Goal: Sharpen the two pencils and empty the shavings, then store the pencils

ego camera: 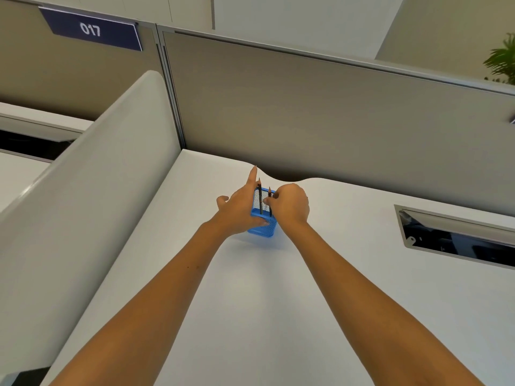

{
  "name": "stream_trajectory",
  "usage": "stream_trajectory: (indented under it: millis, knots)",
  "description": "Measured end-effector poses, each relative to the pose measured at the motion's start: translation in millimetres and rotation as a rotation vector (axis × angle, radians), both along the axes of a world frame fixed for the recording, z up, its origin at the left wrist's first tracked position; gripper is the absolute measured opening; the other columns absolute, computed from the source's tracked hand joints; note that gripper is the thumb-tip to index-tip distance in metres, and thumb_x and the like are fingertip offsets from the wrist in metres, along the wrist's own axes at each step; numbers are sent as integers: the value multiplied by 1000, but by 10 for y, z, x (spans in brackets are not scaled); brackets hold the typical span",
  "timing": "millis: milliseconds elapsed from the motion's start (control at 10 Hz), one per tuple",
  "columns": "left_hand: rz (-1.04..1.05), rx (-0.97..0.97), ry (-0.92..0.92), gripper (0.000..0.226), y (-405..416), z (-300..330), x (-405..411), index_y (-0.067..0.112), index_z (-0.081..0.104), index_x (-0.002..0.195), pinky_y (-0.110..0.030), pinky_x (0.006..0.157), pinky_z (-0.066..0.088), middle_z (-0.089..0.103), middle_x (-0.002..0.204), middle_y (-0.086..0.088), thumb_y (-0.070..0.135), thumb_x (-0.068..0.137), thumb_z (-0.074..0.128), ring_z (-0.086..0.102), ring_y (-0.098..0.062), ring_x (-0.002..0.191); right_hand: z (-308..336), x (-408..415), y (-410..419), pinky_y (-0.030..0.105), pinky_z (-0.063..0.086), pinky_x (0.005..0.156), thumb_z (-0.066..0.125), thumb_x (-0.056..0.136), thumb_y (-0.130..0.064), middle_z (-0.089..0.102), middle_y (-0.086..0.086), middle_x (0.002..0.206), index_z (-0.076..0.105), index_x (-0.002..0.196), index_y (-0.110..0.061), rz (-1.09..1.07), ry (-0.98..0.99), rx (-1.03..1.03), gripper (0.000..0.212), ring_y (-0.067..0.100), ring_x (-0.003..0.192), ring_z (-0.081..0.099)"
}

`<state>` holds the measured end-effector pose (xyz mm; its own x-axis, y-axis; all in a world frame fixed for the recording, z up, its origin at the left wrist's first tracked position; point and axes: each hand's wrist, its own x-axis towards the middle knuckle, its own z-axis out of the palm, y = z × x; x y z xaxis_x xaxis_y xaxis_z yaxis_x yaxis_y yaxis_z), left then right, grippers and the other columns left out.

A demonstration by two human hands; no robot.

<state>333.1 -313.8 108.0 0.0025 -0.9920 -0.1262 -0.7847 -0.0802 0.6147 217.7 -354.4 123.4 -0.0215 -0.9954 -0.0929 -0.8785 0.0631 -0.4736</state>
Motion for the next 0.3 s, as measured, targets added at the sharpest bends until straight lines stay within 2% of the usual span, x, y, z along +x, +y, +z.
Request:
stream_trajectory:
  millis: [200,300]
  knots:
    - [46,57,8,121,147,110,-36,24,-20,151,-48,108,25,37,155,0,32,79,78,47,-27,133,121,-137,159,29,51,67,63,88,-36,73,12,98,69,94,-9,4,-61,-40,29,25,84,68]
    - [132,43,-44,120,222,161,-63,20,-18,151,-50,108,28,37,155,-3,39,79,76,42,-27,136,186,-286,229,29,46,59,63,89,-32,74,12,95,71,89,-8,-18,-110,-69,25,23,78,63]
